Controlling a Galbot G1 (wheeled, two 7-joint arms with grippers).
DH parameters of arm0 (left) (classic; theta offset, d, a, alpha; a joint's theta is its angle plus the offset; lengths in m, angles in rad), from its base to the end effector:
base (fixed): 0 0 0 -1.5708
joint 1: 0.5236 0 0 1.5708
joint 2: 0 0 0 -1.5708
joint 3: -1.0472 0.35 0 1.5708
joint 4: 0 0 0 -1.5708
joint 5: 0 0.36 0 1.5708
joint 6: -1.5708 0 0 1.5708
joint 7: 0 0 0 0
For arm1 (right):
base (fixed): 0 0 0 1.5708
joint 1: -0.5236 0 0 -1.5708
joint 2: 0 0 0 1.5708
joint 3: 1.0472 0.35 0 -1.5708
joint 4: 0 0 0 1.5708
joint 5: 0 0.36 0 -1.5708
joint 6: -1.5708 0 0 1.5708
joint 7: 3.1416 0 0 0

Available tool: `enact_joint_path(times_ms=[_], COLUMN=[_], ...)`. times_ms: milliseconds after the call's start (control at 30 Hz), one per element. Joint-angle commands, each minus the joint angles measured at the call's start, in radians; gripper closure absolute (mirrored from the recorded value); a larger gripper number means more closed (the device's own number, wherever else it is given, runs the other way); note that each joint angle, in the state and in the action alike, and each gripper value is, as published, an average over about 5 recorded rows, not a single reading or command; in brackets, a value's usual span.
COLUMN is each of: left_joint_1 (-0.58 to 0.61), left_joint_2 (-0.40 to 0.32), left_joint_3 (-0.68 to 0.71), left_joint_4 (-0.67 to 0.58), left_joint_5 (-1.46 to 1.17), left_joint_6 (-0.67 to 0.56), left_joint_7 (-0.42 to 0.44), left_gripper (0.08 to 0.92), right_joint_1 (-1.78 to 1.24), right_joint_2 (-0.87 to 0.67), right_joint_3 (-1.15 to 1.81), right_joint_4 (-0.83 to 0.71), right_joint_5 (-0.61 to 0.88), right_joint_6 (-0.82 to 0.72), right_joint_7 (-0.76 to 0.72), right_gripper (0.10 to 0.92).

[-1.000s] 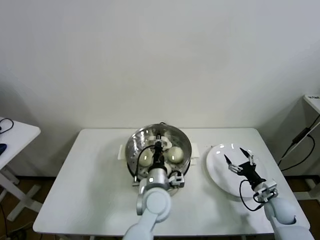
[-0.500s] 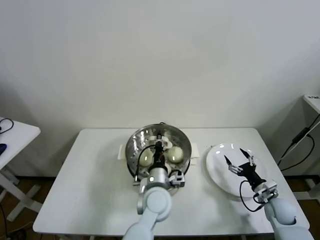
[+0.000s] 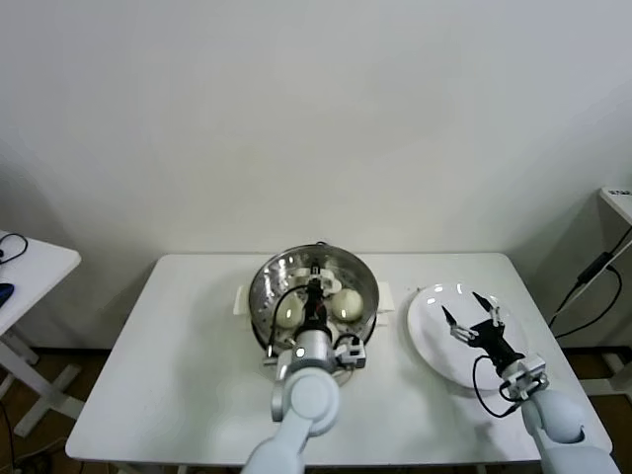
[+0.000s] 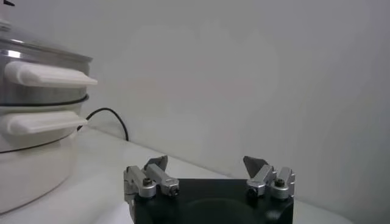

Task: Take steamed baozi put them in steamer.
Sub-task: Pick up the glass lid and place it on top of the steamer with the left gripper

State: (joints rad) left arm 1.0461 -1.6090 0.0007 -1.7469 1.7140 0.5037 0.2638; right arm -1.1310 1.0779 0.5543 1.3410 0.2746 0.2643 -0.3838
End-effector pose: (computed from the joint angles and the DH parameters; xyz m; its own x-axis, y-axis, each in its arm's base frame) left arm 0.3071 -0.1883 -0.2796 -0.9992 0.0036 0.0393 0.0393 -0.0004 0.9992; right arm 0.3177 -0.2139 -0.4035 -0.9515 -0.2916 0.0981 -0.3061 0.9292 -0.2069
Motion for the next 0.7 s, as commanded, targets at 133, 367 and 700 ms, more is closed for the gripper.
enact_joint_path(times_ms=[133,367,700], left_joint_1=[0.0,0.011,0.038], left_joint_2=[-0.049,-0.049,-0.046], left_joint_3=[0.0,-0.002,-0.023], left_joint_4=[-0.02,-0.05,-0.11], left_joint_5=[-0.008,-0.007,-0.015], left_joint_6=[-0.013,-0.022,-0.039], left_joint_7=[0.01,0.017,0.032], left_gripper=[0.721,0.514,0.215], right_joint_1=[0.007,0.012,0.022], right_joint_2=[-0.003,-0.003,-0.003], right_joint_3=[-0.004,-0.007,-0.015], right_joint_4=[-0.003,-0.008,-0.014], right_joint_5=[-0.004,-0.008,-0.012], right_joint_6=[-0.002,-0.002,-0.005], right_joint_7=[-0.004,-0.009,-0.013], right_gripper=[0.203,0.203,0.203])
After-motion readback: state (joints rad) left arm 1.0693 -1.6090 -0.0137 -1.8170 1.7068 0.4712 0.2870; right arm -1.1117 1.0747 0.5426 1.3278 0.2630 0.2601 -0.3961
